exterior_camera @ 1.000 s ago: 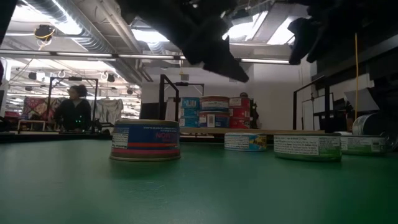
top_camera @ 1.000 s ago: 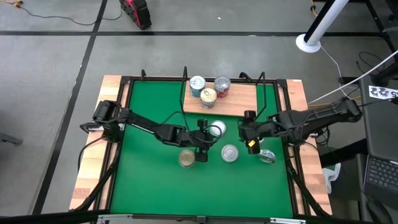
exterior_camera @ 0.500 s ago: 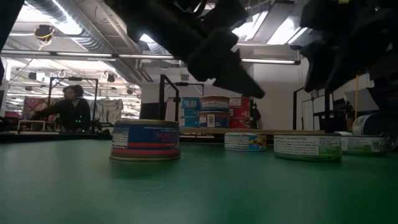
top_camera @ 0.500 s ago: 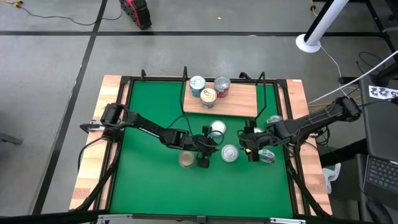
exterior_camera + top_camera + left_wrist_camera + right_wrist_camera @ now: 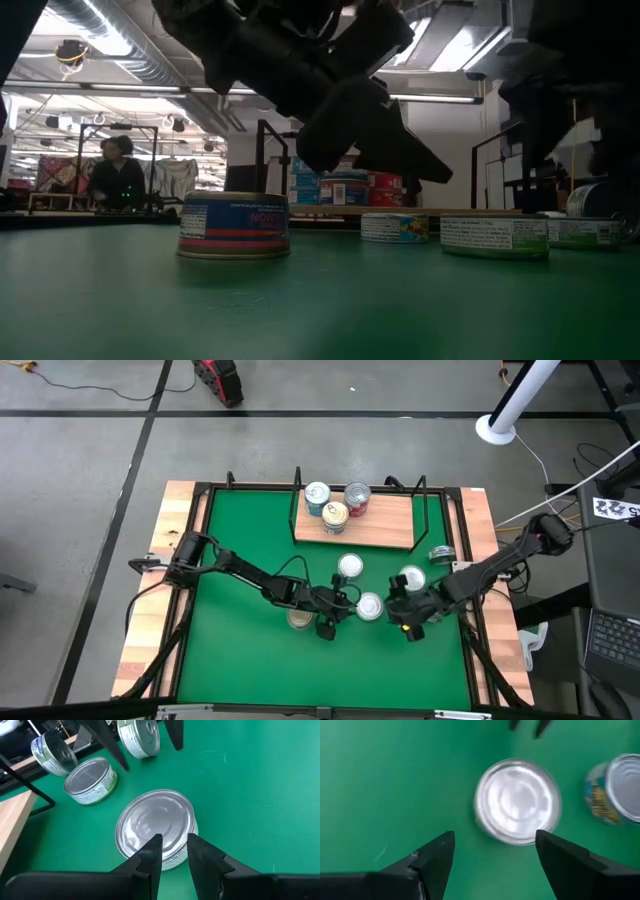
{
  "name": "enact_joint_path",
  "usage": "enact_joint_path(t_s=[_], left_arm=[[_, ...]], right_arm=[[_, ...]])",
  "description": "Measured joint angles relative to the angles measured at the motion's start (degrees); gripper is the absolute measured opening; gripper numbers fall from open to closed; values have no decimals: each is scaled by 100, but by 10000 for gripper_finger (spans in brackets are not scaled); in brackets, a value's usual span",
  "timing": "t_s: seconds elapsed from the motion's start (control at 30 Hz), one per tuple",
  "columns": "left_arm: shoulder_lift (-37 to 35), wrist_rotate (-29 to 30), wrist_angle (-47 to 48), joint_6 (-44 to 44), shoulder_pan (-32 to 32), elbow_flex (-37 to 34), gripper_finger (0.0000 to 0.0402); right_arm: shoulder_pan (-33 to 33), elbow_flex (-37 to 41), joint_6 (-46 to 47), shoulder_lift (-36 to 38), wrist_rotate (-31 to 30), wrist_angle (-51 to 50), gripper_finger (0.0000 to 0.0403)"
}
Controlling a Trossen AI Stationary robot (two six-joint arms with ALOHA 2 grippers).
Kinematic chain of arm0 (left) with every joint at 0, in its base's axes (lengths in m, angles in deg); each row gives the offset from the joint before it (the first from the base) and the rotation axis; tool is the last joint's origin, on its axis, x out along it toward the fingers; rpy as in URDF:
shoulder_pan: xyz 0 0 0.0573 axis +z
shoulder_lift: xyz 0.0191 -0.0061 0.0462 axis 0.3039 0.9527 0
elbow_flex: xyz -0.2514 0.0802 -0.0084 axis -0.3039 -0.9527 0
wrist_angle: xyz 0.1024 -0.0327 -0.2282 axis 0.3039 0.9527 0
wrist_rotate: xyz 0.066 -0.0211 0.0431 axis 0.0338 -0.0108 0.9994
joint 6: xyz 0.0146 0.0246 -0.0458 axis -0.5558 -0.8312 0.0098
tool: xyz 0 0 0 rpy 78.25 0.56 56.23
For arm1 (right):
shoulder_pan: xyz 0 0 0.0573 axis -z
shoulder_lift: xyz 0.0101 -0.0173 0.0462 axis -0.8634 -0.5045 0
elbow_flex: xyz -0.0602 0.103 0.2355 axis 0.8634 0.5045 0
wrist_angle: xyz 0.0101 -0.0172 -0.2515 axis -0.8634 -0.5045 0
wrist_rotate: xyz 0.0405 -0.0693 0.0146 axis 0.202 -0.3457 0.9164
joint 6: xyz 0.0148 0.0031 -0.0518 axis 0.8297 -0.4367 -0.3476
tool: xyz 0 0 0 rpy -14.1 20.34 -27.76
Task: Stack canned seafood by type on shelf
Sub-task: Put the green white tuna can on the shelf
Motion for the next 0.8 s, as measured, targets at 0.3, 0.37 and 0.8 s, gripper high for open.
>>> enact_joint_path(t_s=[0.3, 0.37, 0.8], left_arm=[[0, 4, -78, -34, 15, 2, 86], [0, 4, -76, -30, 15, 2, 86], [0, 9, -78, -45, 15, 2, 86]], right_arm=[[-146, 0, -480, -871, -258, 510, 275], [-146, -1, -587, -1015, -263, 537, 275], [-146, -12, -630, -1450, -841, 612, 268]])
